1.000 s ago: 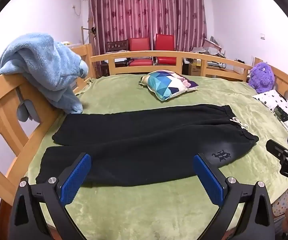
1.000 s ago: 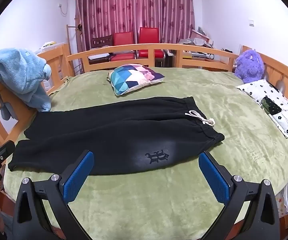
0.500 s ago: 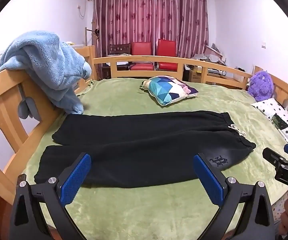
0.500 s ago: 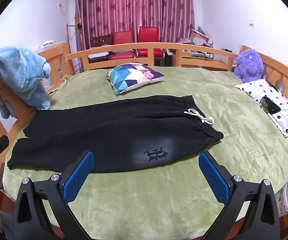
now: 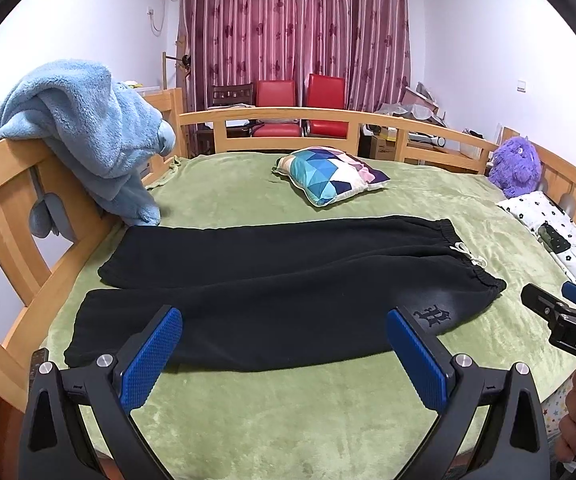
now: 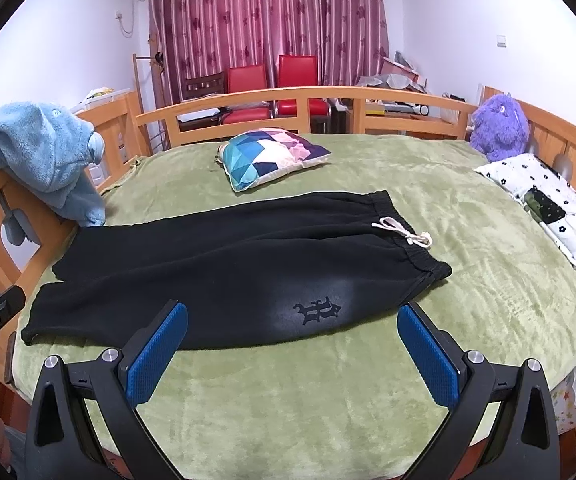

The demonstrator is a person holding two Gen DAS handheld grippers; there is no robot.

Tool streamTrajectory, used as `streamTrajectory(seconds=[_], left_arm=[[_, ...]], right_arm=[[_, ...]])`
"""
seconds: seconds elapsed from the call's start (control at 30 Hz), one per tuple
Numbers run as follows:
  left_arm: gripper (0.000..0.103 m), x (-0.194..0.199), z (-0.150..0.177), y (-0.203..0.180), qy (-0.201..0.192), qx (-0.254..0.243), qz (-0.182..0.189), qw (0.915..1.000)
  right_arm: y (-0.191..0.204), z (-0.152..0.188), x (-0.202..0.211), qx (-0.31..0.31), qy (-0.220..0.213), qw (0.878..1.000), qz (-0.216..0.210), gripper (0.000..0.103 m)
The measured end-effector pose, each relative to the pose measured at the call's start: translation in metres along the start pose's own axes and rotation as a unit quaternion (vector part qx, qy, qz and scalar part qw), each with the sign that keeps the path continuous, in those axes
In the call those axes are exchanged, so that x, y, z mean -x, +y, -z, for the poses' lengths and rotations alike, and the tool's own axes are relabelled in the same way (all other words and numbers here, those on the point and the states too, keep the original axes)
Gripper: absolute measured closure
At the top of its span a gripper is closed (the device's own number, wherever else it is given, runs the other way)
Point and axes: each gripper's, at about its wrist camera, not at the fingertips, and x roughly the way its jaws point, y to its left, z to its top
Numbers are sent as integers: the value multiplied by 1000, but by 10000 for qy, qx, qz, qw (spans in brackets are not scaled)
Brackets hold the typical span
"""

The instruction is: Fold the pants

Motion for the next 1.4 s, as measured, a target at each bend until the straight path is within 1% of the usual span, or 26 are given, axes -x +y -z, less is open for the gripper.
streamTrajectory(seconds=[0.6, 1.4], left_arm=[[0, -2, 0, 4, 71, -1, 56, 10000], [0, -3, 4, 0, 100, -35, 95, 9999]], right_arm=[[1, 2, 0, 30, -21, 10000, 21, 0], [0, 4, -2, 42, 2, 10000, 47, 0]])
